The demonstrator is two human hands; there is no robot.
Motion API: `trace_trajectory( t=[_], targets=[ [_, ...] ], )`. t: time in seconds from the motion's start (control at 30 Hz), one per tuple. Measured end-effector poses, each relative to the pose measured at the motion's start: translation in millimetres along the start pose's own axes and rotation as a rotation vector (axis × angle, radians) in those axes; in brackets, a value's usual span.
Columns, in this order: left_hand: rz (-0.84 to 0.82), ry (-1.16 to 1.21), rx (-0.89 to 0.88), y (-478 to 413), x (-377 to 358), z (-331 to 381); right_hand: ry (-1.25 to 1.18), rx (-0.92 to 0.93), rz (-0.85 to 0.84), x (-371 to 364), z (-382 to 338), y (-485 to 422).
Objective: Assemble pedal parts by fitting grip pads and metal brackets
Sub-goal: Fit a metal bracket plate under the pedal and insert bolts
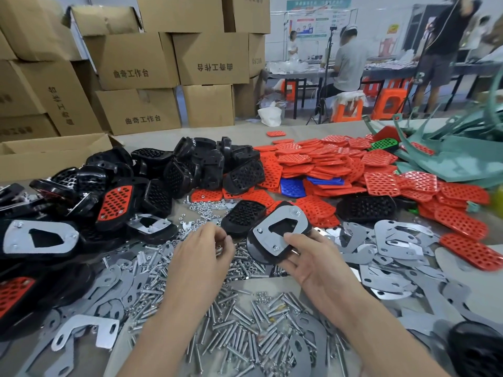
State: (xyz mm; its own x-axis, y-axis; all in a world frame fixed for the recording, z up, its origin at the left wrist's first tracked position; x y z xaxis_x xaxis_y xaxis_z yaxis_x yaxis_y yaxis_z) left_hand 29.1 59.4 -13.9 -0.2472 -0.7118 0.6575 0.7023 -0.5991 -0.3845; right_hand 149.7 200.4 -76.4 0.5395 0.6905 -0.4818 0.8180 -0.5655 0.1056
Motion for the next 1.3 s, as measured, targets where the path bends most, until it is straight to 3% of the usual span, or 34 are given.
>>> trace_trajectory(
  t=[0.13, 0.37, 0.93, 1.3],
  targets=[
    [0.009, 0.354, -0.035, 3.6, -0.3, 12.9, 0.036, 0.041, -0.011, -3.7, -4.0, 1.2],
    [0.032, 0.587, -0.051, 7.6, 1.4, 20.1, 0.083, 0.073, -0.043, -8.6, -7.2, 2.4],
    [-0.071, 0.708, 0.071, 9.7, -16.6, 16.7, 0.215, 0.077, -0.037, -10.1, -4.2, 4.2],
    [-0.132, 0.692, 0.032, 9.5, -19.5, 20.5, 0.233, 0.064, -0.031, -9.6, -3.2, 5.5]
  ],
)
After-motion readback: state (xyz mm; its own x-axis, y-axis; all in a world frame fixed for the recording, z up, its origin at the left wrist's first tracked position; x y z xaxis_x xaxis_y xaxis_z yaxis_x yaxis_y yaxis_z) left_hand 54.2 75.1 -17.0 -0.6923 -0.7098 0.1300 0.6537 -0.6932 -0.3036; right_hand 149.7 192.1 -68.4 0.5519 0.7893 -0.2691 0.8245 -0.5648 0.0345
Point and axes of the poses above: each hand's wrist, its own y-axis away from the middle knuckle, its own x-axis out of the back of the hand, z = x × y, the point moved 10 cm from there along -y, towards the middle knuckle, and after that the axes turned 13 degrees about y, right-handed, at the moved point
